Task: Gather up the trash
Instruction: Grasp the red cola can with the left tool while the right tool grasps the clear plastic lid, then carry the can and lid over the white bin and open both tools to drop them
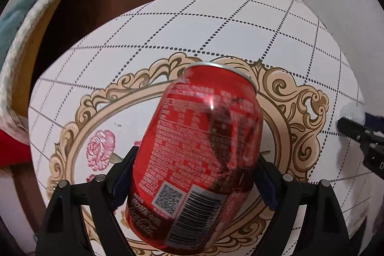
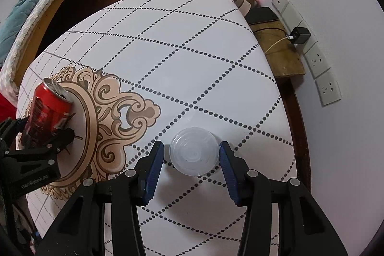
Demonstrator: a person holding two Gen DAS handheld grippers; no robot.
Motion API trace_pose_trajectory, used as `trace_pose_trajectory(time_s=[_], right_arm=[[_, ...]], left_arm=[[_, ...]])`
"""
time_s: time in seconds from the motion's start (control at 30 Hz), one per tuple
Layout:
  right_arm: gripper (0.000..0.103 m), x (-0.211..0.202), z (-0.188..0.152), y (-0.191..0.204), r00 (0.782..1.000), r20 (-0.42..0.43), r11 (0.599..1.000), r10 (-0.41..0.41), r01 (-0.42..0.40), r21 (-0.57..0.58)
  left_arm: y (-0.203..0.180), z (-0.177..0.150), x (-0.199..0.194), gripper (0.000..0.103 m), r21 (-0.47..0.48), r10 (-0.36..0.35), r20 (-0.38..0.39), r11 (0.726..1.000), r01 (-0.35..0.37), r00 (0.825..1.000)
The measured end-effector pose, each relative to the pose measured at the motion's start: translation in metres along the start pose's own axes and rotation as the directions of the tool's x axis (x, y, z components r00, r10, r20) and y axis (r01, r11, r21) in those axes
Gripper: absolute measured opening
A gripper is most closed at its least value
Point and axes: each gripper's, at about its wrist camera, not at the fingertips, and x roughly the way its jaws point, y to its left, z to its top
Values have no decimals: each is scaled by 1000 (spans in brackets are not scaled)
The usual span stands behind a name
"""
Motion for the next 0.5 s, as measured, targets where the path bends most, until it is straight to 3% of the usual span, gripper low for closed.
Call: trace_pose_trajectory(time_s=[0.07,0.27,0.47,0.5], right_arm=[[50,0,0,1,1000,2,1000,-10,10,-1],[43,-2,-3,0,999,25,1000,-23,23,-1],[43,-12,-16,5,998,67,1000,5,-3,-22],[43,-18,-21,9,996,83,999,14,-11,-32]], left_arm=[[2,-5,-4,78,-24,-22,8,999,22,1000],[-5,-34,-25,77,-56,52,60,997,-48,997],[-13,-75,-86,77,-99,134,180,988,-117,974],[-12,-69,-92,77,-109,141,196,987,-122,970]])
